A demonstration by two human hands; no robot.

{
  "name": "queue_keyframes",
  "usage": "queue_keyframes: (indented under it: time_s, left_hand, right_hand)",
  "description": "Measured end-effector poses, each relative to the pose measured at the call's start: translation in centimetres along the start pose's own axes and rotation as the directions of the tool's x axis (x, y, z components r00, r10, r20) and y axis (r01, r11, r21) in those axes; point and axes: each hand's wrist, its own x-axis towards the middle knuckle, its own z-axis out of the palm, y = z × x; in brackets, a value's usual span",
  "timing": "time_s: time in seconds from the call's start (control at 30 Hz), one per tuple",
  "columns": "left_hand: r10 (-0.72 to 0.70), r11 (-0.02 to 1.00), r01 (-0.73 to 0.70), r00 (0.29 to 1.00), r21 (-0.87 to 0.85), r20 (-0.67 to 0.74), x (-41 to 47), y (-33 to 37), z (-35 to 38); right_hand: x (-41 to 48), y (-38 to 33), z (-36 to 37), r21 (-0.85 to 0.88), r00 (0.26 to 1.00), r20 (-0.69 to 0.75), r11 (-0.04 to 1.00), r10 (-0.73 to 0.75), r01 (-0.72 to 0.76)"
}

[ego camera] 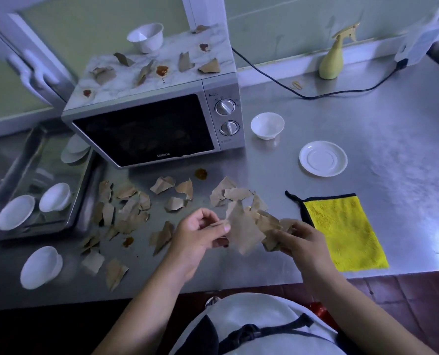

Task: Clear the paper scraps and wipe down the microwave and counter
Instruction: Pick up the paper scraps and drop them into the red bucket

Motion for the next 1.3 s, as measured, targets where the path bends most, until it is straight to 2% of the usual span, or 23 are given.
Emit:
queue_keyframes:
  time_s: [0.07,0.2,0.37,0.47,0.57,0.67,0.8,0.87,0.97,1.2,1.23,1.3]
  left_hand:
    - [0.004,1.0,-0.005,1.0,-0.021,-0.026,-0.6,-0.2,1.5]
    - [-0.005,0.999,-0.006,0.977,-0.05,-0.214,-0.7,-1.2,3.4]
    - [0.062,0.998,-0.058,0.945,0.021,-0.322,-0.8,-2.2,4.0]
    - [0.062,0.998,-0.055,0.95,0.032,-0.308,-0.6,-2.5,4.3]
    - [-0.007,1.0,0.002,0.985,-0.028,-0.175,-0.4,-2.5,4.4]
    - [-0.062,0.996,0.059,0.997,-0.068,-0.046,-0.3,-2.7,4.5]
    - [-0.086,0.993,0.082,0.995,-0.085,-0.048,0.0,-3.2,5.2]
    - [-0.108,0.989,0.104,0.994,-0.104,-0.036,0.1,-3.4,5.7]
    - [-0.129,0.989,0.13,0.992,-0.07,0.016,0.2,-4.0,6.2]
    - [-0.234,0.961,0.26,0.946,-0.094,0.225,3.1,-3.9,4.3]
    - [-0.244,0.964,0.26,0.948,-0.053,0.202,4.1,-3.8,3.7]
    - [-0.208,0.955,0.183,0.974,0.236,0.087,6.8,-4.1,2.8]
  right_hand:
    - [0.1,-0.3,0.8,0.01,0.996,0.091,1.0,-0.007,0.006]
    - [-0.1,-0.9,1.5,0.023,0.964,0.263,0.999,-0.03,0.025]
    - [0.0,-1.2,0.9,0.075,0.945,0.326,0.997,-0.016,-0.009]
    - [0.2,-1.1,0.3,0.086,0.936,0.351,0.996,0.0,-0.033]
    - [0.5,-1.0,-0.7,0.074,0.925,0.379,0.996,0.013,-0.045]
    - [0.8,-0.9,-1.8,-0.01,0.896,0.444,0.999,0.032,-0.031]
    - [1.0,-0.8,-3.1,-0.027,0.891,0.439,0.993,0.114,-0.113]
    - [0.8,-0.7,-3.3,-0.02,0.913,0.401,0.997,0.075,-0.073]
    - [0.8,-0.2,-3.1,0.041,0.972,0.231,0.998,0.033,-0.044]
    - [0.4,0.4,-3.5,0.004,1.0,-0.029,1.0,-0.013,0.013]
    - [0.2,0.4,-3.8,0.009,0.996,-0.083,1.0,-0.023,0.024]
    - [-0.6,0.5,-4.5,0.028,0.982,-0.183,0.999,-0.034,0.04]
